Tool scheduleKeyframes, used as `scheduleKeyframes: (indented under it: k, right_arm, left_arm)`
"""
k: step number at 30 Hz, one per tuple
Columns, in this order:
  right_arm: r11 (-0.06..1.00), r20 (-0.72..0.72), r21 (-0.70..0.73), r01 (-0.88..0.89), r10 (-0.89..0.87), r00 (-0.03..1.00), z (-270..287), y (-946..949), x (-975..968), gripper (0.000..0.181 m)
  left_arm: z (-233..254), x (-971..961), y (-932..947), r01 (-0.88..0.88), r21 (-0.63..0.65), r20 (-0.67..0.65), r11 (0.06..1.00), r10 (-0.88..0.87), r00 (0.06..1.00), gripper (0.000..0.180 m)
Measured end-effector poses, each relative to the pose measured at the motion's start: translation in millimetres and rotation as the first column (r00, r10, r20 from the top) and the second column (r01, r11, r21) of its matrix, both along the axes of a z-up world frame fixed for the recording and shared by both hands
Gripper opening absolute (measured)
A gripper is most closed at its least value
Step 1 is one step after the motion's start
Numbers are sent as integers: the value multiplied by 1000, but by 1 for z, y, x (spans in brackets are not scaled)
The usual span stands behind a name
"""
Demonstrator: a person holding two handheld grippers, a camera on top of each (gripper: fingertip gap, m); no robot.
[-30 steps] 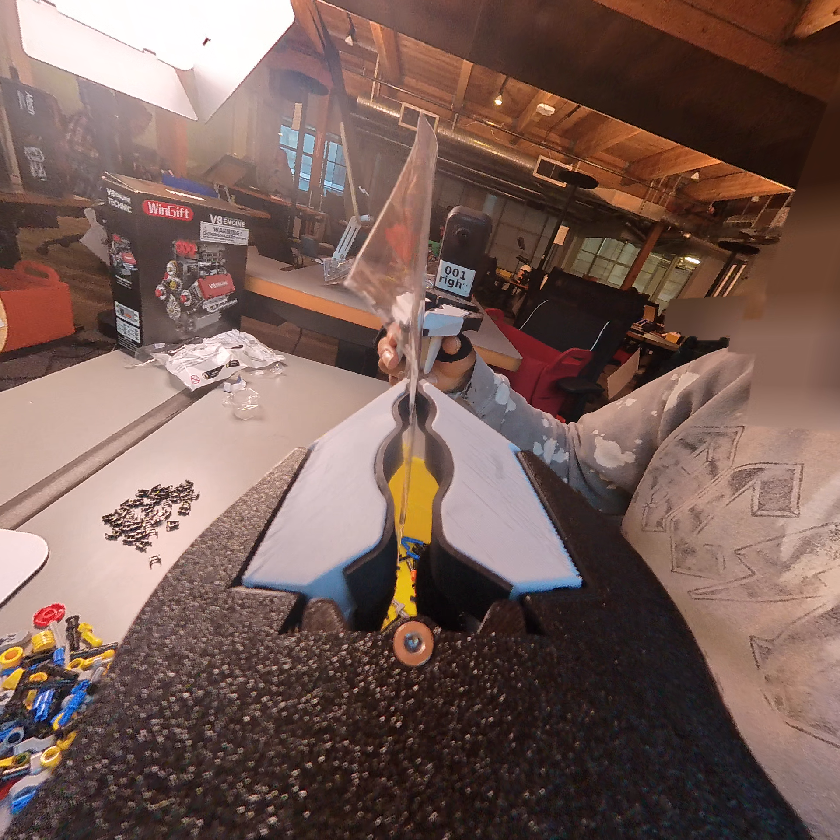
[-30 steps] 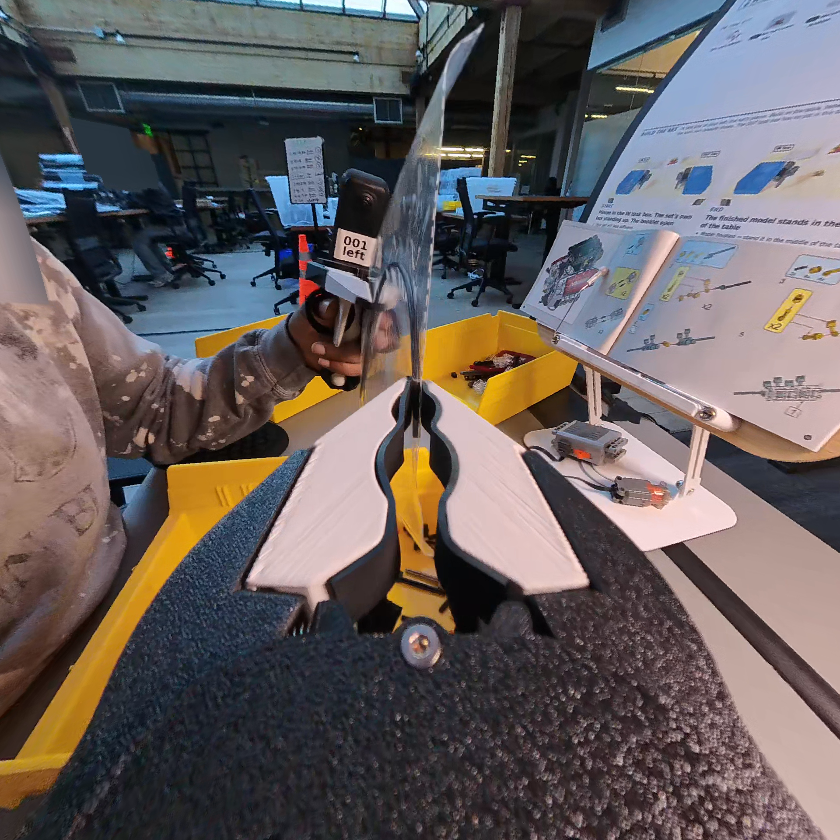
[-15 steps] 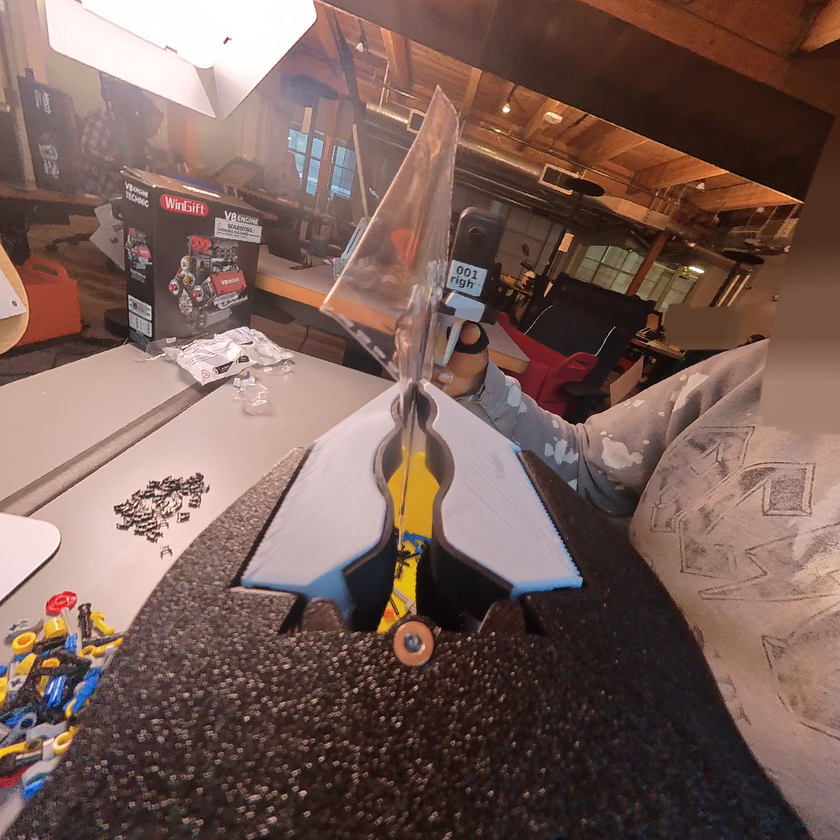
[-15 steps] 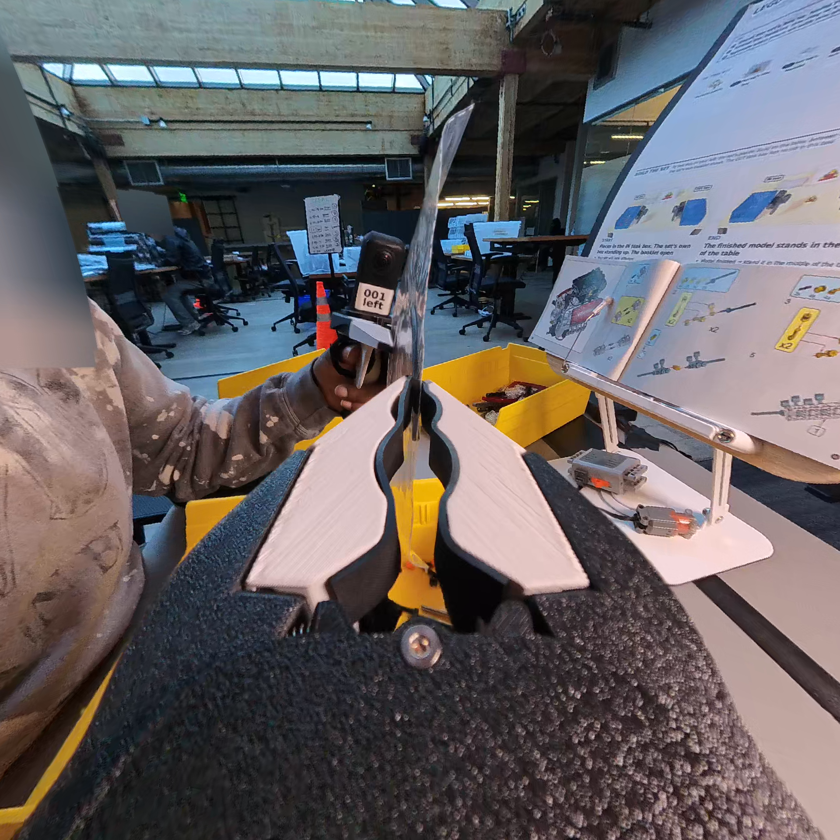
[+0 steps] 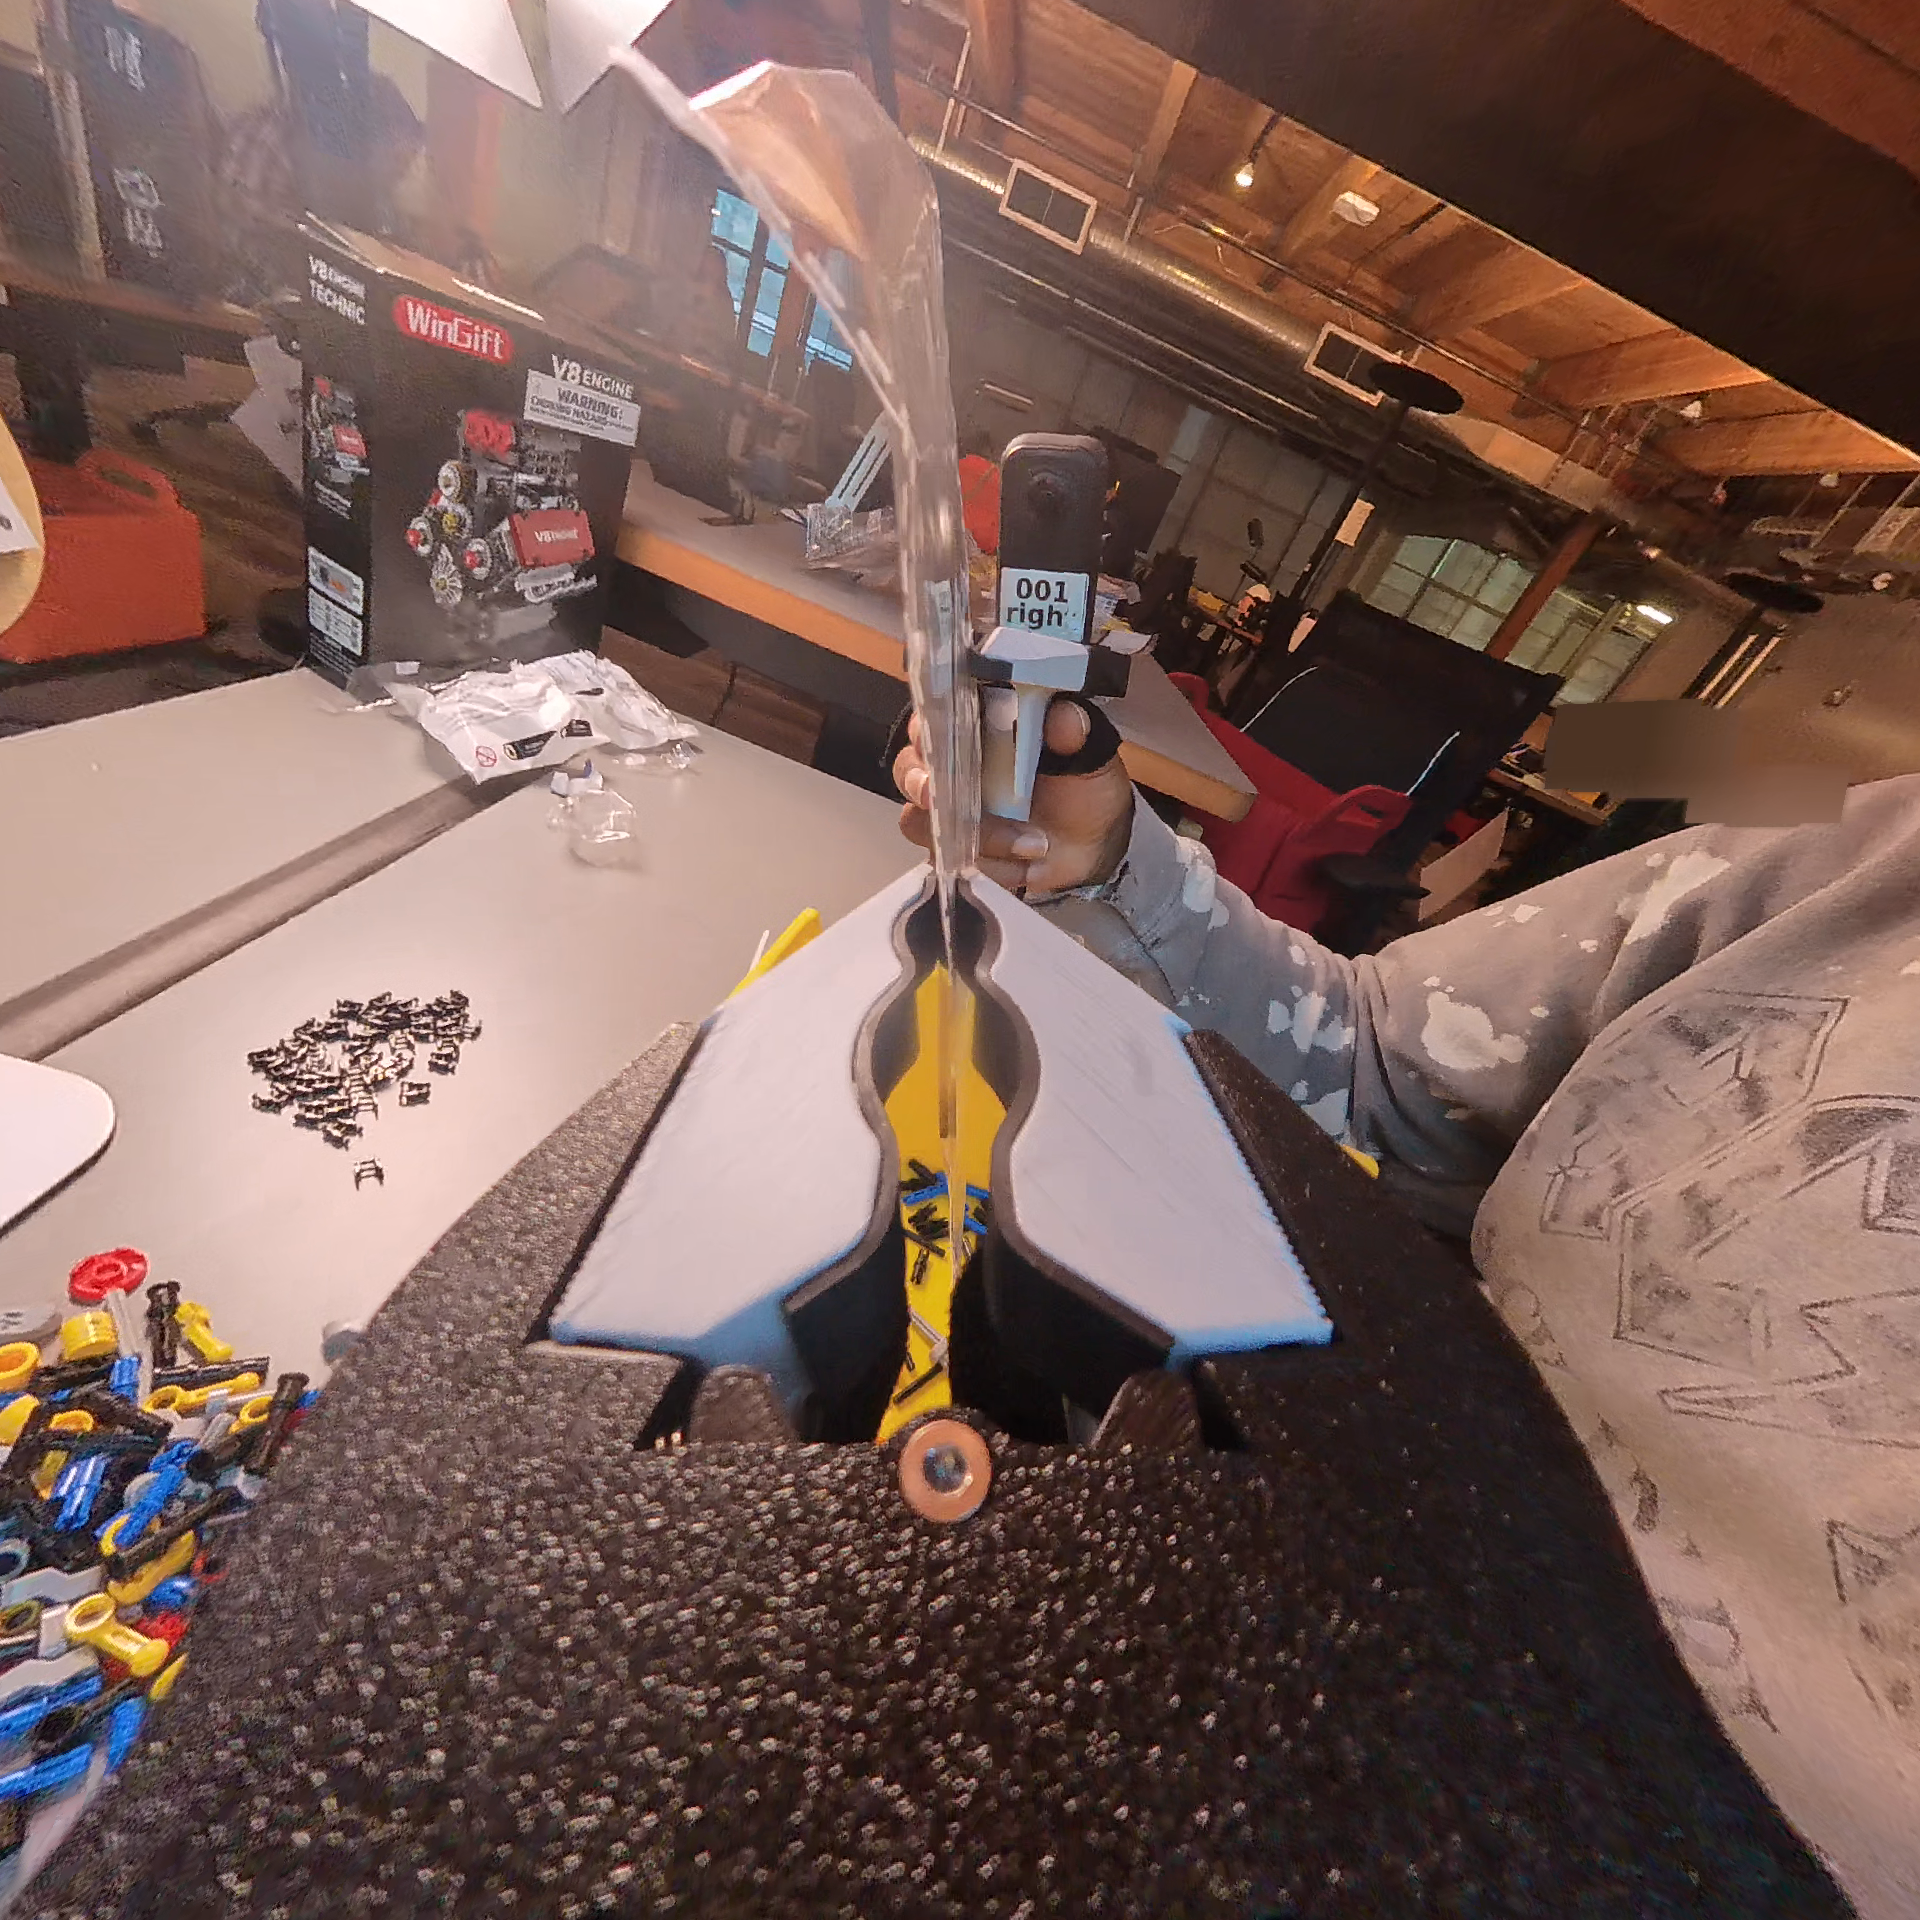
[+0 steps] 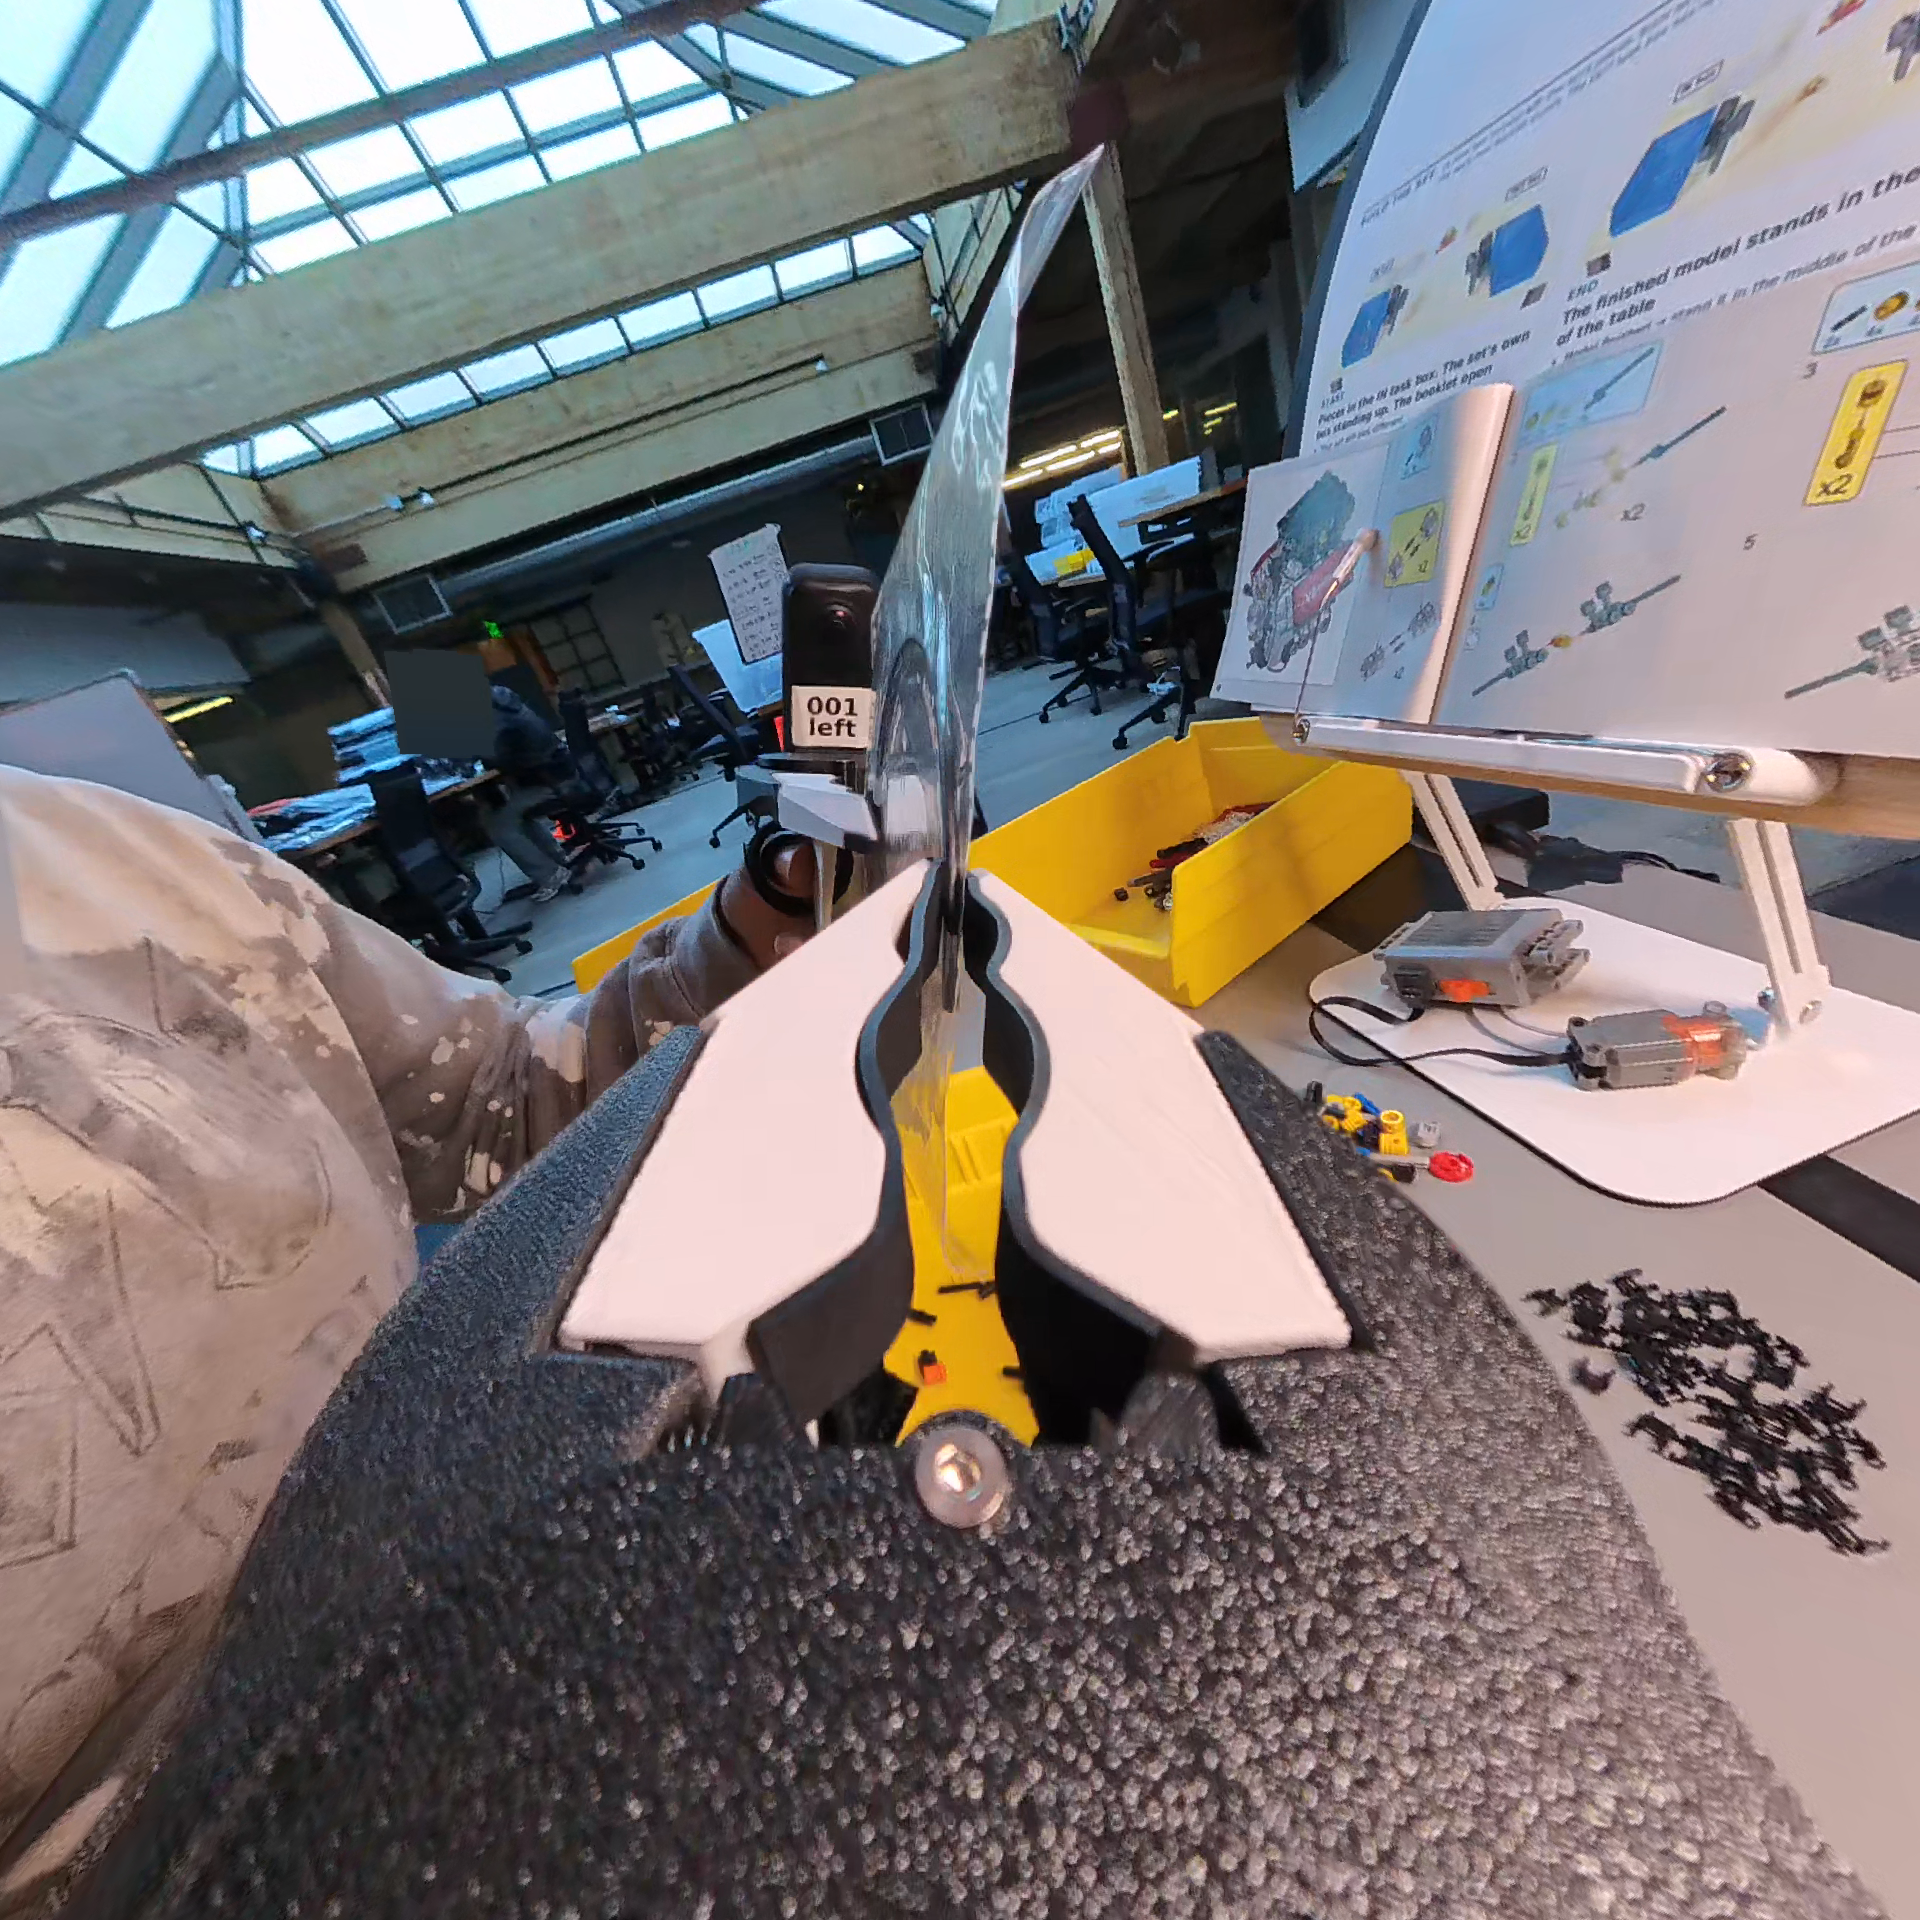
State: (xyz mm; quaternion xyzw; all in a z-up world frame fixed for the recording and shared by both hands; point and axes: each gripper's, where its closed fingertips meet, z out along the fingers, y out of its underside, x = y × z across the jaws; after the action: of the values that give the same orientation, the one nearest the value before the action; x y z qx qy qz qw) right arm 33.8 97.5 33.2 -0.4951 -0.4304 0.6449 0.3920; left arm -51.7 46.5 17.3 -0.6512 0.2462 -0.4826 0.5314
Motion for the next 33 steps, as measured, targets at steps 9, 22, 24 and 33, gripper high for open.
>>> scheduleKeyframes:
  k: [9, 22, 24, 33]
  right_arm:
    - [998, 40, 54, 20, -22, 999, -6, 2, 4, 9]
    - [994, 163, 88, 72, -85, 983, -24, 13, 7, 2]
    - [991, 174, 87, 100, -114, 978, -23, 18, 12, 2]
    - [875, -33, -19, 484, -484, 874, 40, 76, 128, 2]
  left_arm:
    - [-18, 4, 4, 15, -78, -27, 997, -17, 999, 0]
    - [-14, -4, 10, -85, -21, -99, 996, 83, 992, 0]
    - [-8, -11, 10, -113, 3, -96, 994, 113, 989, 0]
    - [21, -19, -2, -147, 90, -61, 985, 152, 986, 0]
